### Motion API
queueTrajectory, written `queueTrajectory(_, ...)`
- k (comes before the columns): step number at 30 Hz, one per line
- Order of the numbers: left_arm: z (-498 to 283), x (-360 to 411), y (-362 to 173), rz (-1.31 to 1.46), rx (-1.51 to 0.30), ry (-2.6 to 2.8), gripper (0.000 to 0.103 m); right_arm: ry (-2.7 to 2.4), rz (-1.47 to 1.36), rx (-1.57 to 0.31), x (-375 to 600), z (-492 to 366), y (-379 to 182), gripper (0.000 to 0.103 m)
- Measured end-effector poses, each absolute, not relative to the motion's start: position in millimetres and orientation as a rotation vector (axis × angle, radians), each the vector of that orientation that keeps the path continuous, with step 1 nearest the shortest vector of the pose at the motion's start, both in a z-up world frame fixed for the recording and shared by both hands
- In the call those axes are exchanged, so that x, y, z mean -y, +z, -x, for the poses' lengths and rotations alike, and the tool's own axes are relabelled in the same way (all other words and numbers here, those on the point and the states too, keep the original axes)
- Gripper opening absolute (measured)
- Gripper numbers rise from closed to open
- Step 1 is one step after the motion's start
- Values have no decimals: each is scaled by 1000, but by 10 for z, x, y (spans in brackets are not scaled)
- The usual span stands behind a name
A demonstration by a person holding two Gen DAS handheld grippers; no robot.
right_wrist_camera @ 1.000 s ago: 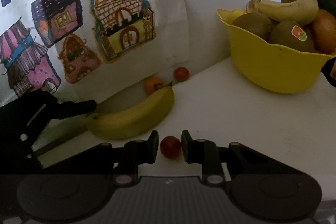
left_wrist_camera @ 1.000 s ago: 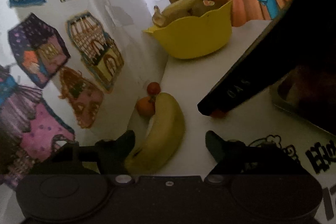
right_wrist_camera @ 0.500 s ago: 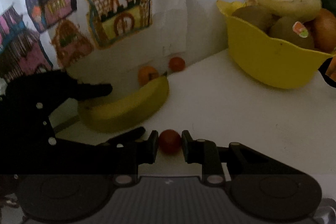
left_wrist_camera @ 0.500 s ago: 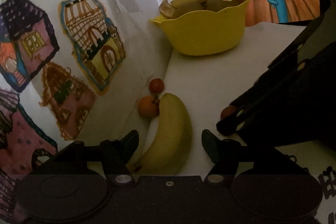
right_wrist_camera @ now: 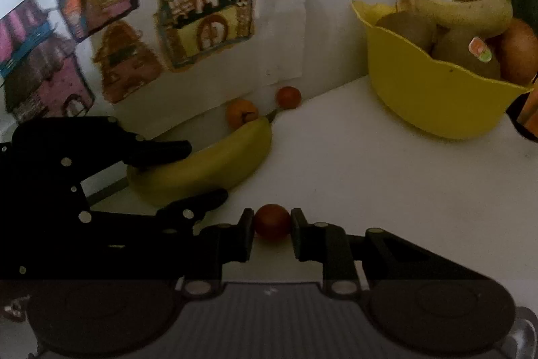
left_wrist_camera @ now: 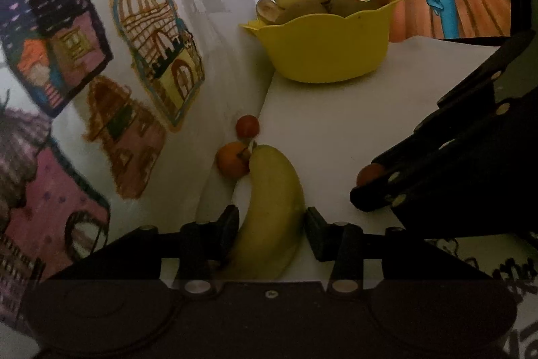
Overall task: Organize fruits
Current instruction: 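Close the left tool on the yellow banana while the right tool holds the tomato, then carry the banana in the left tool while the right tool carries the tomato to the tray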
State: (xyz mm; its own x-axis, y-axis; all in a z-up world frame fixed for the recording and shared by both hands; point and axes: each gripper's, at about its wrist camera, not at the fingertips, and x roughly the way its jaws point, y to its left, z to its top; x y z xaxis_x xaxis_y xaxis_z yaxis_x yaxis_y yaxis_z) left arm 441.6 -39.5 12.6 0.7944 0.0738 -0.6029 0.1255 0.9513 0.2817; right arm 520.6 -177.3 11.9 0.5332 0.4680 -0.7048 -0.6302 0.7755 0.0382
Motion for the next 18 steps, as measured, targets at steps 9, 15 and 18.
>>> queueTrajectory(9,-3927,329,137,-273,-674,-60,40,683,230,-761,1869,-4750,140,26)
queueTrajectory(15,-3552,295,152,-253,-688,-85,40,680,257,-731,1841,-4296,55,26)
queueTrajectory(18,-3377,276,162,-232,-701,-98,40,681,261,-715,1823,-4082,25,26)
